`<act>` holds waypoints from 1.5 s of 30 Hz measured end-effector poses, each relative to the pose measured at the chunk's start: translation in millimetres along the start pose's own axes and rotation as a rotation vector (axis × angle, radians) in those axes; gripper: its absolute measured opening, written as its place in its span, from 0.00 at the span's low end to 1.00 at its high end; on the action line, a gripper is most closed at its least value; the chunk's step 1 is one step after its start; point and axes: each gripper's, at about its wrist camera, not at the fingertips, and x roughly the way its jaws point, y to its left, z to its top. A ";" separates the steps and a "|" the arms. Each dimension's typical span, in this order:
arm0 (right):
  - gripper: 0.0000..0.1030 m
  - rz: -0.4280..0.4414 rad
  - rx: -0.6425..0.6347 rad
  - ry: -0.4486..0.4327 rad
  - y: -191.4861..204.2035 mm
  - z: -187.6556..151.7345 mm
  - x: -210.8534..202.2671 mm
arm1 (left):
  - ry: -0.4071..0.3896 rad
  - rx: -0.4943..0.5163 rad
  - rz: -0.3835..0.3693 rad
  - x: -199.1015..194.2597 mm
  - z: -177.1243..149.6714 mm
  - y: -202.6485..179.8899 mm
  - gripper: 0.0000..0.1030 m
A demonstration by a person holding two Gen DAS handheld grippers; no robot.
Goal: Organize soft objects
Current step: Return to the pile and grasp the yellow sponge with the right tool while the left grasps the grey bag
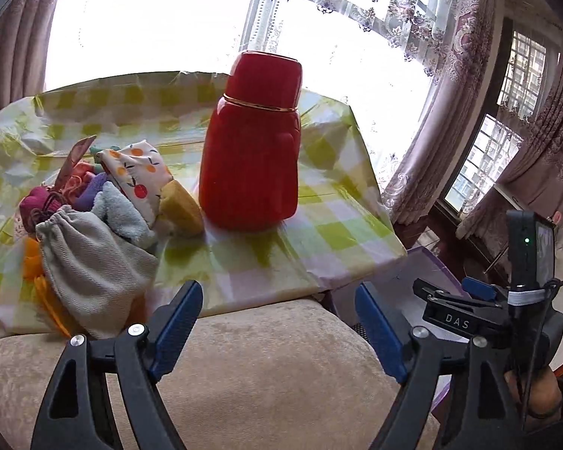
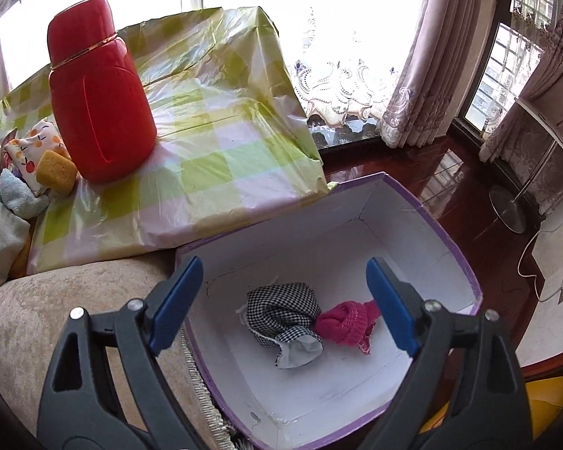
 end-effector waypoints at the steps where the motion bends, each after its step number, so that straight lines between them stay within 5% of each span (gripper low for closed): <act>1: 0.87 0.023 -0.015 -0.001 6.5 -0.7 -0.7 | -0.003 -0.014 0.024 -2.8 -1.5 10.2 0.82; 9: 0.87 0.208 -0.116 -0.013 68.7 1.9 -9.3 | -0.023 -0.162 0.126 -31.0 -12.9 87.4 0.77; 21: 0.87 0.265 -0.285 -0.058 151.5 16.0 -7.2 | 0.002 -0.346 0.102 -23.2 -14.7 155.6 0.59; 39: 0.81 0.305 -0.394 -0.051 232.8 43.6 36.9 | 0.043 -0.385 0.190 20.6 11.7 185.6 0.60; 45: 0.76 0.286 -0.444 -0.040 257.7 50.7 53.2 | 0.053 -0.334 0.216 25.4 14.2 177.9 0.69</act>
